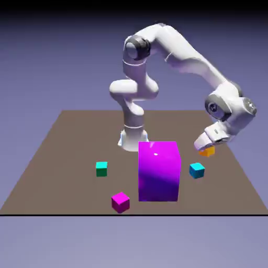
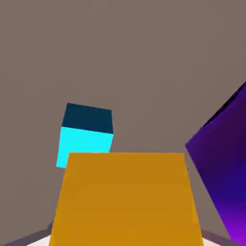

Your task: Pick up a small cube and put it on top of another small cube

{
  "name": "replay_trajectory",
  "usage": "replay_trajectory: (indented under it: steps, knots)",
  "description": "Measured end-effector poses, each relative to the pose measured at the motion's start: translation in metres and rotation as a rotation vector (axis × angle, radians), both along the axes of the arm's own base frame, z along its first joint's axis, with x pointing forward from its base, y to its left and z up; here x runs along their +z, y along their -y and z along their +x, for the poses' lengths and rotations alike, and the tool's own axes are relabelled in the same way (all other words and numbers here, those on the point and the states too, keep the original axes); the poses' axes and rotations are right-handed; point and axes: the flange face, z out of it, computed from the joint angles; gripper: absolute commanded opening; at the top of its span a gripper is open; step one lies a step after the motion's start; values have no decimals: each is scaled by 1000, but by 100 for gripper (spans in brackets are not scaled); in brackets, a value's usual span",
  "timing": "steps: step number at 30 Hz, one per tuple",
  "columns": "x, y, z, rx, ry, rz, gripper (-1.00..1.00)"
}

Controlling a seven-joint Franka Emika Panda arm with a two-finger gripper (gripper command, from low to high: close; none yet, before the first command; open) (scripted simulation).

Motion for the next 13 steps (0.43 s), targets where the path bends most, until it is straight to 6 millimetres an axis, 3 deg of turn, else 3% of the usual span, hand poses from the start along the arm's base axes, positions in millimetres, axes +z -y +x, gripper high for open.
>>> replay_trajectory:
  steps: [2, 4, 7, 8, 10, 13]
  knots:
    - [-23, -6, -10, 23, -72, -17, -100]
    - [-31, -7, -14, 30, -96, -23, -100]
    - [-79, 10, -35, 30, -95, -24, -100]
    - [-88, 14, -40, 30, -96, -23, 100]
    - [-88, 14, -40, 32, -95, -24, 100]
    - [-41, -4, -17, 31, -94, -25, 100]
